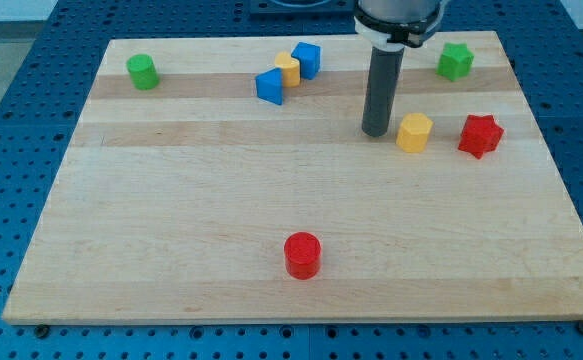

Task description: Slide the yellow hexagon closer to the yellow heart

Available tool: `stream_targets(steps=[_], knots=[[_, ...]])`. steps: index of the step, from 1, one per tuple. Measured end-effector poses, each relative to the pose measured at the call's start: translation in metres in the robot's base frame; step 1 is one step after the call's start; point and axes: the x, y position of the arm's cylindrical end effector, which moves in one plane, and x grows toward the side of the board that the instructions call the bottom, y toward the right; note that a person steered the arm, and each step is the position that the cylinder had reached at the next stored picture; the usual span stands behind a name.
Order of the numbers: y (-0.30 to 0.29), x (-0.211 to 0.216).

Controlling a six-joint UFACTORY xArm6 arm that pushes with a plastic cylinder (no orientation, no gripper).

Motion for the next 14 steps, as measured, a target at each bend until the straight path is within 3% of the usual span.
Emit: stream_targets(steps=[1, 2, 3, 4, 6, 9, 10, 12, 13, 14], knots=[[0.001, 0.063], [0.043, 0.102], [0.089, 0.057], [0.079, 0.024], [0.054, 0.022], [0.022, -0.085], [0.009, -0.087], [0.060, -0.043], [0.041, -0.001], [0.018, -0.003]])
